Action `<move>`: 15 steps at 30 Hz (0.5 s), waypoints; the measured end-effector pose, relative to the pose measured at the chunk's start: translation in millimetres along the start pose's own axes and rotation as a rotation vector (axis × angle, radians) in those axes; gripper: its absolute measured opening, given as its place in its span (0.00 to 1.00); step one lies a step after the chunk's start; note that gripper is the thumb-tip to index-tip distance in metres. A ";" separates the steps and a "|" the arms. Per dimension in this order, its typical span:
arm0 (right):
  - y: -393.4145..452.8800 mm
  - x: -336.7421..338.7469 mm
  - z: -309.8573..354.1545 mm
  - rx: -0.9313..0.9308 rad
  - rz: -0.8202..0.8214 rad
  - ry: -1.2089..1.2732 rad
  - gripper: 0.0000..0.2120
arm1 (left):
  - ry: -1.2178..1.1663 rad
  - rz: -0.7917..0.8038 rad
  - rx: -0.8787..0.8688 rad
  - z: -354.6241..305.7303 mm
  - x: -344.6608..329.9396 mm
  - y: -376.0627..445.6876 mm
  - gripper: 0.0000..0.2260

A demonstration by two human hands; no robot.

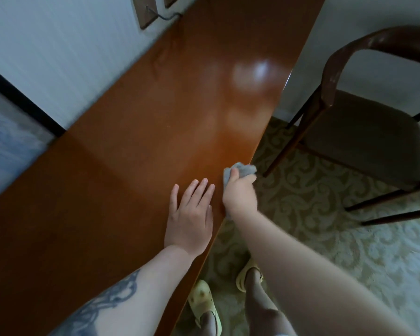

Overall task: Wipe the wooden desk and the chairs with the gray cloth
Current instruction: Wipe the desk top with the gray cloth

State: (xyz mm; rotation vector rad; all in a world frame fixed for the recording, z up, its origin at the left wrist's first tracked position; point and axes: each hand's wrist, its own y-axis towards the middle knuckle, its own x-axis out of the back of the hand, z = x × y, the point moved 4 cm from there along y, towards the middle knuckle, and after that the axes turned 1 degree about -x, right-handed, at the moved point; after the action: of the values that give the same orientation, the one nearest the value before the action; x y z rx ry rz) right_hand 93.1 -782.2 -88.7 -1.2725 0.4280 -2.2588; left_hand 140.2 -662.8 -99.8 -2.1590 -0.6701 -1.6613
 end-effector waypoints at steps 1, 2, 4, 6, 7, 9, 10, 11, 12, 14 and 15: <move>-22.3 -11.4 -7.6 0.095 0.027 -0.036 0.22 | 0.002 0.006 -0.011 1.1 -0.3 -0.4 0.21; -46.8 -18.6 -15.2 0.146 0.044 -0.022 0.23 | 0.004 0.013 -0.022 2.0 -0.5 -0.9 0.22; -67.4 -32.1 -33.0 0.138 0.098 -0.040 0.23 | 0.002 0.019 -0.032 3.6 0.6 -1.0 0.23; -45.1 -31.4 -39.3 0.104 0.136 -0.107 0.23 | 0.002 0.033 -0.034 6.0 0.5 -6.3 0.23; -30.1 -24.3 -35.2 0.064 0.124 -0.044 0.23 | 0.005 0.038 -0.033 8.0 0.9 -12.7 0.22; -3.6 -6.3 -19.9 -0.037 0.124 0.101 0.26 | 0.012 0.035 -0.020 15.3 4.0 -32.3 0.22; 3.8 -3.2 -14.3 -0.093 0.095 0.157 0.28 | 0.018 0.035 -0.013 19.9 6.3 -43.9 0.22; 3.4 -1.3 -10.1 -0.134 0.058 0.170 0.27 | 0.027 0.040 -0.009 24.9 7.8 -55.9 0.21; -4.6 -3.4 -9.4 -0.159 0.039 0.185 0.26 | 0.036 0.055 -0.006 30.0 8.8 -68.1 0.21; -38.0 -20.8 -22.4 -0.089 0.016 0.083 0.20 | 0.042 0.087 -0.006 40.3 11.0 -89.5 0.21; -64.1 -36.3 -33.3 0.009 0.055 -0.041 0.18 | 0.050 0.101 -0.015 45.0 12.2 -98.2 0.21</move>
State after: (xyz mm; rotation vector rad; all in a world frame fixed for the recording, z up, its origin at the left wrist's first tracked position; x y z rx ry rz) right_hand 62.6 -708.1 -99.1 -1.2851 0.4328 -2.1821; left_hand 124.8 -555.2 -101.9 -2.1176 -0.5279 -1.6665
